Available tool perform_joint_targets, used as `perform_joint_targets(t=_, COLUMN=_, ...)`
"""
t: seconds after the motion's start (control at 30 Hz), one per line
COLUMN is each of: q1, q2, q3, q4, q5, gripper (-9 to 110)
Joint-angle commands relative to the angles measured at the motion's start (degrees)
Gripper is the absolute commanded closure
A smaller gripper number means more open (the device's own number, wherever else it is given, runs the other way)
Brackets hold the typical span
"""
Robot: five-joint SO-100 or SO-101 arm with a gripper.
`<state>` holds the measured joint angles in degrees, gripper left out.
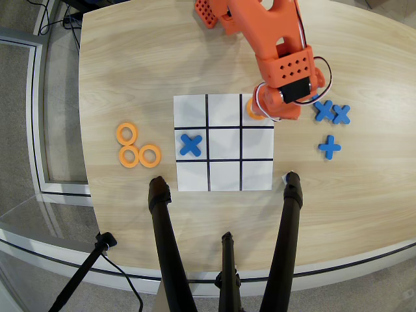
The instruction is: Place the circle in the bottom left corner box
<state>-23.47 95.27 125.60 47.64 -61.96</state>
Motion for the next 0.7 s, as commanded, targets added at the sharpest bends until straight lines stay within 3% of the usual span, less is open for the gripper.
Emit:
perform_joint_targets(t=0.0, q1=0.6, q2=-0.6, q3=-0.9, q4=-1.1, q5=-0.5, gripper=102)
perform_joint_targets(t=0.67, q1=0.6, q2=-0.9, q3=0.6, q4=-0.8, q5=-1.8, gripper=102)
